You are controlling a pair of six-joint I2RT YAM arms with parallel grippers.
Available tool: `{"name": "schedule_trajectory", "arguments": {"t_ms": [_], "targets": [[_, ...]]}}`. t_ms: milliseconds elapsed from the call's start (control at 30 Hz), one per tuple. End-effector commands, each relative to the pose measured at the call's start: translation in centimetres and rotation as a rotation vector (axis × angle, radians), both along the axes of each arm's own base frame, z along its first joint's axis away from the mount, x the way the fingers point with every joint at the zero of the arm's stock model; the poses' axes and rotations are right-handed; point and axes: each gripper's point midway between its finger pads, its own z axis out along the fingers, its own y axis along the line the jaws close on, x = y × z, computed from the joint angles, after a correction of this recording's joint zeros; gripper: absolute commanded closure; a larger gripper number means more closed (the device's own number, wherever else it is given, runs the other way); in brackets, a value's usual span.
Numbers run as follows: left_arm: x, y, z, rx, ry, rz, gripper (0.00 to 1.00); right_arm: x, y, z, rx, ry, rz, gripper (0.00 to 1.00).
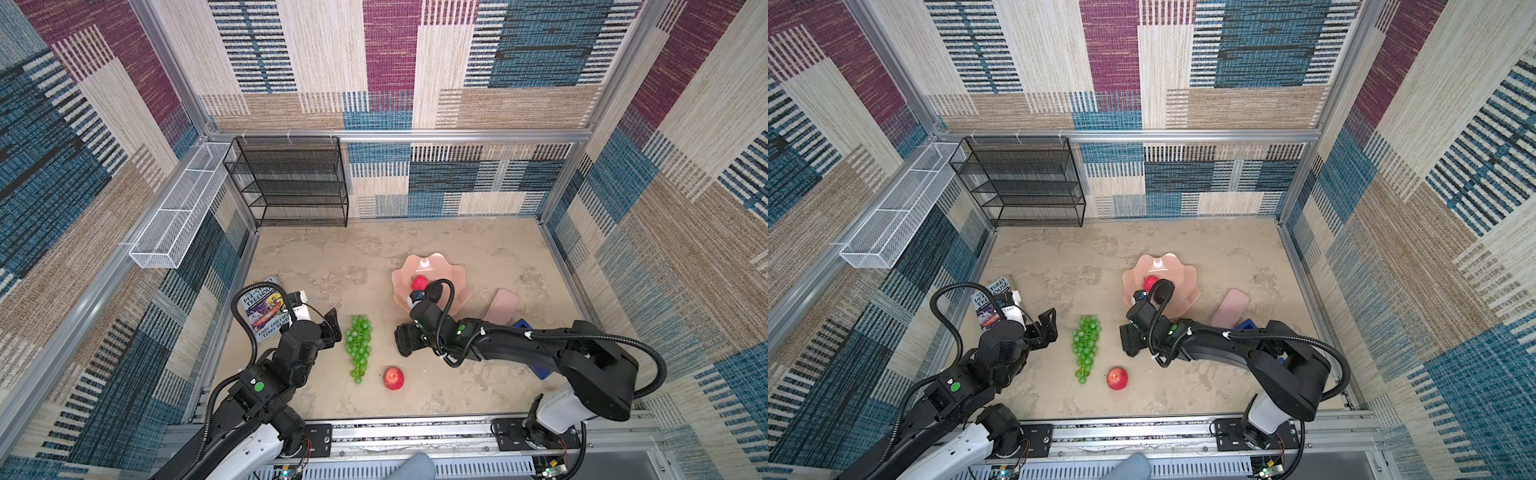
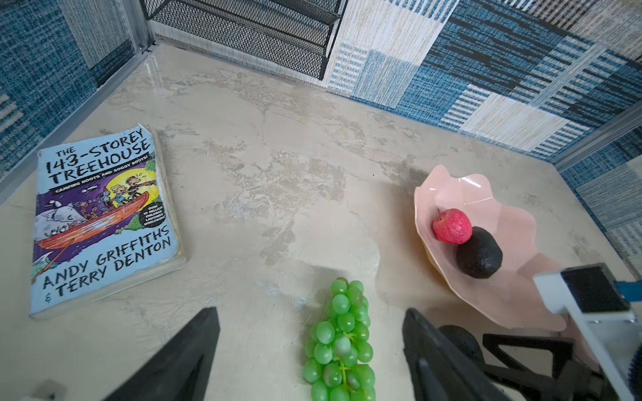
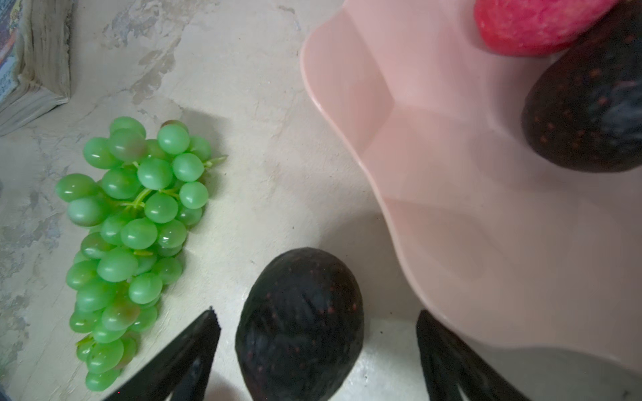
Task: Place and organize the fake fruits in the fruit bowl
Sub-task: 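Grasp the remaining black avocado with the right gripper while the left gripper withdraws, then lower the avocado into the pink bowl and open the right gripper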
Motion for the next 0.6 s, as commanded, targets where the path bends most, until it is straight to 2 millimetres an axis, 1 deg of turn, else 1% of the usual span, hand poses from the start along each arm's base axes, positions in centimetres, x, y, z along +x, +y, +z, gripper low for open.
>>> {"name": "schedule_trajectory", "arguments": {"t_ms": [0, 100, 167, 233, 300, 400, 500, 567], "targets": [[-0.2, 0.8, -0.3, 0.011, 0.01, 0.037, 0.14, 0.8, 1.7, 0.6, 0.056, -0.018, -0.001, 0.17], [-0.3, 0.9, -0.3, 0.015, 0.012, 0.039, 0.14, 0.7, 2.3, 0.1, 0.054, -0.008, 0.01, 0.27], [-0.3, 0.9, -0.3, 0.014, 0.01, 0.04, 0.14, 0.6, 2.5, 0.2, 0.055, -0.008, 0.02, 0.36], [-0.2, 0.9, -0.2, 0.014, 0.008, 0.039, 0.14, 0.5, 2.5, 0.6, 0.06, -0.016, 0.023, 0.42], [-0.2, 0.8, -0.2, 0.011, 0.005, 0.038, 0.13, 0.5, 2.2, 1.3, 0.067, -0.032, 0.018, 0.47], [-0.1, 0.7, -0.3, 0.013, 0.006, 0.035, 0.13, 0.7, 1.7, 3.2, 0.072, -0.071, 0.011, 0.51], [0.0, 0.7, -0.3, 0.013, 0.006, 0.037, 0.13, 1.0, 1.1, 5.8, 0.072, -0.132, 0.017, 0.53], [0.0, 0.6, -0.2, 0.012, 0.005, 0.034, 0.13, 1.7, 0.2, 7.9, 0.031, -0.209, 0.015, 0.53]]}}
